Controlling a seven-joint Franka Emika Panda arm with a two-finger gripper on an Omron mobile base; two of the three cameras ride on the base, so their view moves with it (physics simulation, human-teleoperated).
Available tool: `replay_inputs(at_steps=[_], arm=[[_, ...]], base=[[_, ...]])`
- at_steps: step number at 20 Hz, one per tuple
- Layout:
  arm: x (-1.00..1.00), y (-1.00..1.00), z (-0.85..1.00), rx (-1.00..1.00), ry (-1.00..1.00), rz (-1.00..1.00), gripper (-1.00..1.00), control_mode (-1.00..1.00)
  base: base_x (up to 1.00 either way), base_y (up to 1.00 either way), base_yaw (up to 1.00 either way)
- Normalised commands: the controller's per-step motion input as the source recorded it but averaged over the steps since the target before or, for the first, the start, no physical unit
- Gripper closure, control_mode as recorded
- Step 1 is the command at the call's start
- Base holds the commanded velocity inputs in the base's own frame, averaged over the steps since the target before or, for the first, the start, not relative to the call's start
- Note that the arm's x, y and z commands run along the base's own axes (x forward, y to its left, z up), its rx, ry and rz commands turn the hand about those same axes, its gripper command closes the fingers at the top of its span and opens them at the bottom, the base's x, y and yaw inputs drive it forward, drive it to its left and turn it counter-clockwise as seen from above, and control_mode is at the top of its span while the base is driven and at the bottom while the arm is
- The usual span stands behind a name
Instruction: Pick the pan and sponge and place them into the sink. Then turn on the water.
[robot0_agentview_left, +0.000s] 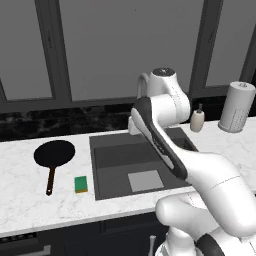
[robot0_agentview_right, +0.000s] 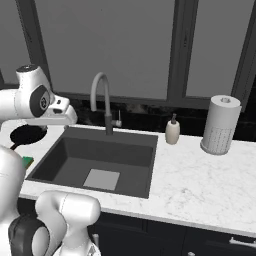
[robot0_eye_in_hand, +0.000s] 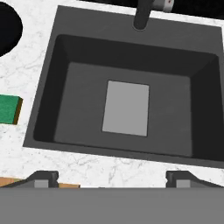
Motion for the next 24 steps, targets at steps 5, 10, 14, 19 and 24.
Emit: replay_inputs(at_steps=[5,10,14,19,24], arm=[[-0.15,0.89,-0.32,0.03,0.09,0.02,-1.0,-1.0],[0.08,1.0,-0.18,0.0,0.13,0.01,-1.0,-1.0],[0.29,1.0,-0.11,0.0,0.09,0.0,-1.0,-1.0],[0.28,0.9,-0.09,0.0,0.15,0.0,-1.0,-1.0],[0.27,0.93,-0.22,-0.02,0.12,0.0,-1.0,-1.0]], base=[[0.0,0.0,0.0],[0.0,0.0,0.0],[0.0,0.0,0.0],[0.0,0.0,0.0],[0.0,0.0,0.0]])
